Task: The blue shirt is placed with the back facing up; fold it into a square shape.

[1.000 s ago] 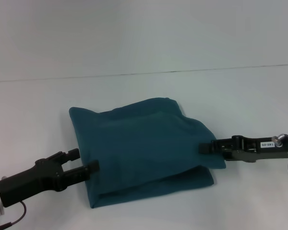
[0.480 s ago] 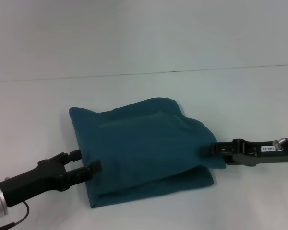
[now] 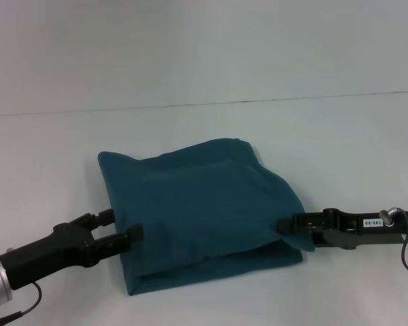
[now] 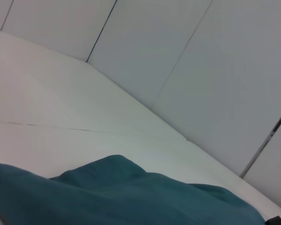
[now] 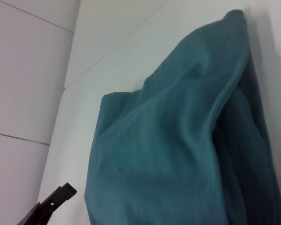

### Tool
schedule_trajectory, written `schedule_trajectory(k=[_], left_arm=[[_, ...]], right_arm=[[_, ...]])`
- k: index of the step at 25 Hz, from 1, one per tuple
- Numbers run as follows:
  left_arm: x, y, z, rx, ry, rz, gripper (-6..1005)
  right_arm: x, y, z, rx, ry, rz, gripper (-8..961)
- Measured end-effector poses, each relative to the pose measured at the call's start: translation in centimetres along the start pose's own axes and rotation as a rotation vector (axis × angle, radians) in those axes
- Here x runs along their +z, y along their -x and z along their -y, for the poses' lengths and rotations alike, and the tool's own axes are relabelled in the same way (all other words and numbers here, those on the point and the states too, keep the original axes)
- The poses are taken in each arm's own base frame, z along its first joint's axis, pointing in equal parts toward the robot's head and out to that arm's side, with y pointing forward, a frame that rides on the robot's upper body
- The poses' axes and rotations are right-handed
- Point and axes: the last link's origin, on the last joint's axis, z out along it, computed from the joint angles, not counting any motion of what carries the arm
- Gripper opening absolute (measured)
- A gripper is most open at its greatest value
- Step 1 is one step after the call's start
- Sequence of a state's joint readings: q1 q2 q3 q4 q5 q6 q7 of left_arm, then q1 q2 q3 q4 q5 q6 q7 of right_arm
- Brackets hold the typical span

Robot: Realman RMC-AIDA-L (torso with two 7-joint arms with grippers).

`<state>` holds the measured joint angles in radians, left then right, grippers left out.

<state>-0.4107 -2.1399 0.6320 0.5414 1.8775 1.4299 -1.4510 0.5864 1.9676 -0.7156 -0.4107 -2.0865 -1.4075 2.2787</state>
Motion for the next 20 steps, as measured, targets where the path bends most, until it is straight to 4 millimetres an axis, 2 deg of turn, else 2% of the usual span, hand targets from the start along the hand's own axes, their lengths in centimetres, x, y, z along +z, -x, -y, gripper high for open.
schedule_trajectory(k=[6, 15, 20], left_arm=[[0.1, -0.1, 0.0, 0.003, 0.002, 0.0, 934], [0.1, 0.0, 0.0, -0.001, 0.001, 0.0, 934], [0.1, 0.0, 0.1, -0.001, -0.003, 0.001, 934]], right_arm=[[-0.3, -0.3, 0.5, 0.014, -0.012, 0.009, 703], [0.8, -0.5, 0.2, 0.014, -0.001, 0.011, 686], [0.6, -0.6, 0.3, 0.021, -0.001, 0.013, 671]])
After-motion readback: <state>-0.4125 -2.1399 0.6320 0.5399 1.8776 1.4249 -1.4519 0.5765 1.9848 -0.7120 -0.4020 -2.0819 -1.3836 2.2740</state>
